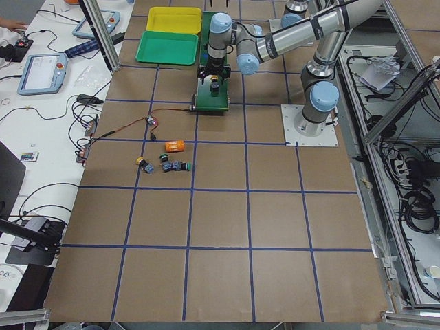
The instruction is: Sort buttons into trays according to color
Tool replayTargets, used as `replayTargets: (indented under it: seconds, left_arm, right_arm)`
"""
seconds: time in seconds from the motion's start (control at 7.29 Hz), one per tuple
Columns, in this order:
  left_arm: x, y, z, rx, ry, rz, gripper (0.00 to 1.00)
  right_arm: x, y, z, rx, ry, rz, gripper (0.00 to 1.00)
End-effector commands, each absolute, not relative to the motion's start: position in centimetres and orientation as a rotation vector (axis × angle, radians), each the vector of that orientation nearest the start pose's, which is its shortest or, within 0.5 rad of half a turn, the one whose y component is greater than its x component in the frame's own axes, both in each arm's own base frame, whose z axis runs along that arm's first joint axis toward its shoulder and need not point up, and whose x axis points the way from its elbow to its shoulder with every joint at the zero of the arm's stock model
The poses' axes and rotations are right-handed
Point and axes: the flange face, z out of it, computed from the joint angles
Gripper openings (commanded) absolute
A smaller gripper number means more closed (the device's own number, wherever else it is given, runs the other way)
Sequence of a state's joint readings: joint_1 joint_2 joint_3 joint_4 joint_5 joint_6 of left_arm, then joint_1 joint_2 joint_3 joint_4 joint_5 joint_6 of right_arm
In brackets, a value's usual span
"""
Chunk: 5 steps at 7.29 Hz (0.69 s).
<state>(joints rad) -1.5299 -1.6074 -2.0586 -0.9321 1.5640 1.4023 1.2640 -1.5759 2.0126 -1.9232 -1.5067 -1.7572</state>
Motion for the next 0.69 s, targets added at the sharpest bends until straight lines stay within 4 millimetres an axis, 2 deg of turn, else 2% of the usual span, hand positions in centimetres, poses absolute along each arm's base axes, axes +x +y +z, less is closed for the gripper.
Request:
replayTargets:
  seconds: [0.0,0.14,0.27,0.41,0.55]
  left_arm:
    - [-0.9,-53.0,30.7,1.546,2.656,-0.135,1.0]
    - [5.3,-56.3,32.4,1.461,2.797,-0.123,1.0]
    - [10.5,-60.2,33.9,1.38,2.843,-0.112,1.0]
    - [13.2,-64.0,33.7,1.336,2.842,-0.123,1.0]
    - [16.7,-65.9,31.9,1.296,2.839,-0.064,1.0]
  right_arm:
    - [0.1,-46.4,31.4,-1.994,2.273,-0.022,1.0]
    - [0.4,-46.2,31.4,-1.972,2.247,-0.043,1.0]
    - [0.4,-46.3,31.3,-1.968,2.246,-0.048,1.0]
    - [0.4,-46.3,31.1,-1.969,2.244,-0.042,1.0]
    - [0.3,-46.5,30.5,-1.989,2.214,-0.028,1.0]
